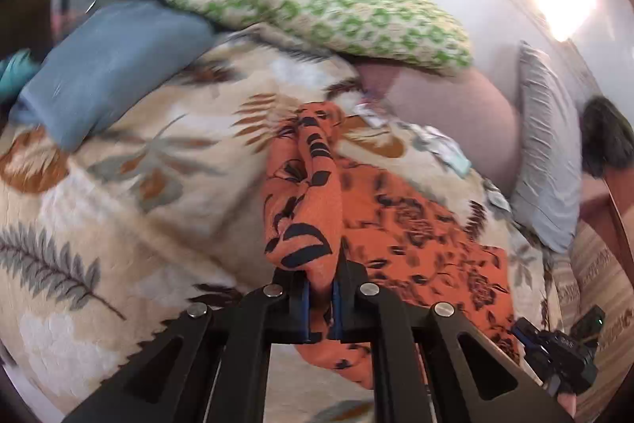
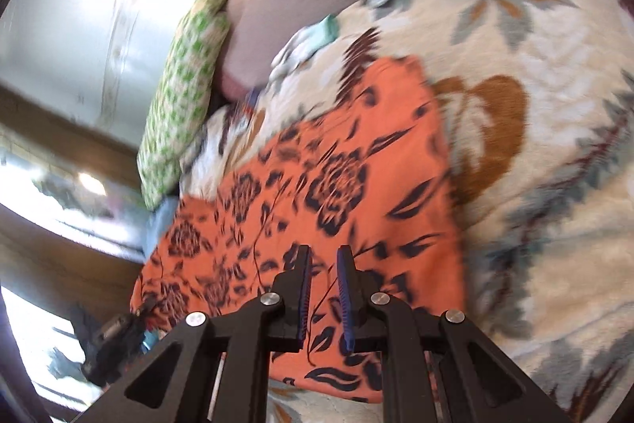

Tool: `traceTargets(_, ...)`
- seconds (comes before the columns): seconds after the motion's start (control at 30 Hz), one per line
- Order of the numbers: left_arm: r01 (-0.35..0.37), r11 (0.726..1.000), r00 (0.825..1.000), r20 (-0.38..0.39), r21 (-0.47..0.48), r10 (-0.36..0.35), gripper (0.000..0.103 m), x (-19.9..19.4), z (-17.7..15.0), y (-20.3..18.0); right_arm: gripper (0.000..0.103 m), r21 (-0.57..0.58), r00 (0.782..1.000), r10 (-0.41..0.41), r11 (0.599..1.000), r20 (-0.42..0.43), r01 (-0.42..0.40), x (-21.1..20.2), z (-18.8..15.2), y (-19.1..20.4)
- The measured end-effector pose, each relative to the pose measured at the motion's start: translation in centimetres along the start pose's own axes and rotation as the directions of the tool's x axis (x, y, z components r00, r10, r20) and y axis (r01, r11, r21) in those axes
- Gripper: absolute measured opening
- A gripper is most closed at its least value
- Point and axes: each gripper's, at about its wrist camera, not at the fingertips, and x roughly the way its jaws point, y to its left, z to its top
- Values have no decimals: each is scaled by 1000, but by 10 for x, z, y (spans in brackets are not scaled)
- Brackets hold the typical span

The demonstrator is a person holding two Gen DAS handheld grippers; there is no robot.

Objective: Fold small clothes

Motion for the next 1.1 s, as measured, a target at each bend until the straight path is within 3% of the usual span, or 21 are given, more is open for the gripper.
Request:
traceTargets(0.07, 17, 998, 1000, 6, 58, -17, 8, -5, 3, -26, 17, 44, 999, 36, 998, 14, -36, -7, 4, -10)
traceTargets(0.2, 80, 989, 997, 2, 126, -81, 8, -10, 0, -73, 17, 101, 983, 182, 978, -5, -181, -3, 6, -12)
traceTargets(0.27, 96, 985, 995, -7, 146, -96, 8, -11, -7, -90, 18, 122, 959, 276, 956, -61, -267, 12, 0, -2)
traceTargets(0.43, 134, 964, 991, -49, 229, -126, 8, -6, -40, -134, 18, 120, 913, 375, 926, -159, -359, 46, -15, 29)
traceTargets(0.53, 161, 945, 986, -84, 286, -142, 8, -2, -59, -155, 18, 169, 889, 434, 896, -146, -410, 47, -13, 29)
traceTargets(0.57, 171, 938, 984, -98, 303, -148, 8, 0, -66, -162, 27, 178, 887, 443, 891, -131, -418, 44, -11, 26)
traceTargets(0.6, 183, 930, 981, -114, 319, -154, 7, 3, -73, -168, 51, 194, 888, 445, 887, -115, -419, 41, -11, 23)
traceTargets(0.67, 199, 917, 977, -140, 347, -159, 7, 10, -87, -178, 87, 272, 893, 447, 867, -53, -417, 33, -8, 5)
traceTargets(0.7, 204, 912, 975, -155, 357, -158, 7, 13, -93, -183, 89, 316, 886, 463, 845, -27, -432, 32, -6, -5)
traceTargets(0.8, 219, 904, 969, -191, 367, -157, 7, 22, -107, -189, 89, 448, 826, 558, 761, -81, -470, 52, -1, -25)
traceTargets(0.9, 215, 897, 969, -201, 385, -146, 7, 24, -114, -192, 89, 454, 822, 541, 786, -178, -419, 73, -2, -19)
traceTargets(0.97, 213, 892, 969, -204, 398, -140, 7, 23, -115, -192, 89, 467, 790, 572, 773, -222, -429, 91, -2, -9)
traceTargets(1.0, 214, 891, 969, -205, 401, -140, 7, 22, -116, -189, 89, 465, 787, 572, 775, -231, -427, 98, 1, -6)
traceTargets(1.1, 210, 884, 969, -207, 418, -133, 7, 23, -118, -189, 89, 495, 808, 549, 774, -215, -394, 124, 14, -6)
